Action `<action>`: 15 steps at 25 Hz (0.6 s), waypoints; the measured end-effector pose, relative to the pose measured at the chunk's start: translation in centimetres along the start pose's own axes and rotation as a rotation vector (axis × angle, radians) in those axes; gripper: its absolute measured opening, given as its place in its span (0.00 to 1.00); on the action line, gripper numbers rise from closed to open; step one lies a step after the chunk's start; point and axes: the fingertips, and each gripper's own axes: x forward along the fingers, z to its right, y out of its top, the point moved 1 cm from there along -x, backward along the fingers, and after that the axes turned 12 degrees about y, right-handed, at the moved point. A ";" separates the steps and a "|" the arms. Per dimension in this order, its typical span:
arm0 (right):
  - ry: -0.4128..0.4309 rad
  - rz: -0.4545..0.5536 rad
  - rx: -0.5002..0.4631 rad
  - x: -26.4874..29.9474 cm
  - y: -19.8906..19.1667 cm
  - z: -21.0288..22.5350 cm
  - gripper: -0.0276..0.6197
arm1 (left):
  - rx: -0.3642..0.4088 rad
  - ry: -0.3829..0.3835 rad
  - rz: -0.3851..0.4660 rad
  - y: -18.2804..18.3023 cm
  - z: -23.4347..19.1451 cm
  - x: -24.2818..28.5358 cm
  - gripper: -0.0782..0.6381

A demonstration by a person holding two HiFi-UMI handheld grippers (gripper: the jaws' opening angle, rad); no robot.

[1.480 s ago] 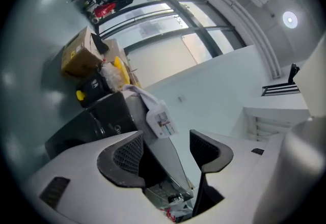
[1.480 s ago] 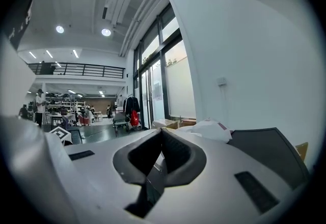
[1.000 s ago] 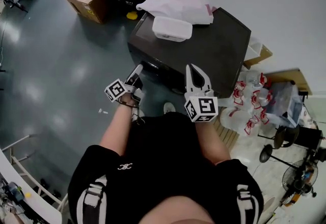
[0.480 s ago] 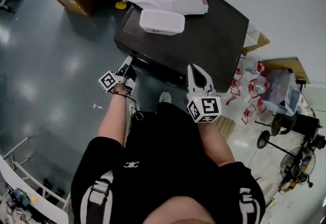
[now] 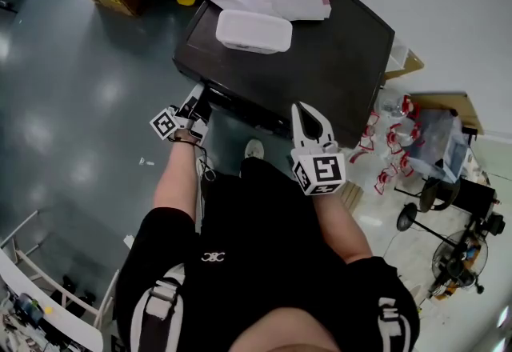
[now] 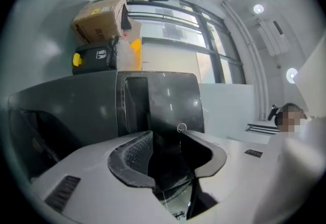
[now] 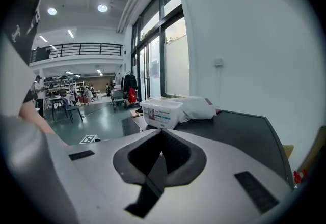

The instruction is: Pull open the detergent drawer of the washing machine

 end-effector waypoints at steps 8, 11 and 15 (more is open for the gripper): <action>0.031 -0.037 -0.027 0.2 -0.7 -0.4 0.05 | -0.030 -0.163 0.007 0.2 -0.2 0.2 0.34; 0.046 -0.059 -0.042 -0.2 -1.3 -0.3 0.05 | -0.037 -0.219 0.014 0.1 -0.4 0.1 0.32; 0.040 -0.069 -0.027 -0.2 -2.2 0.2 0.05 | -0.026 -0.247 0.009 0.3 -0.6 0.4 0.29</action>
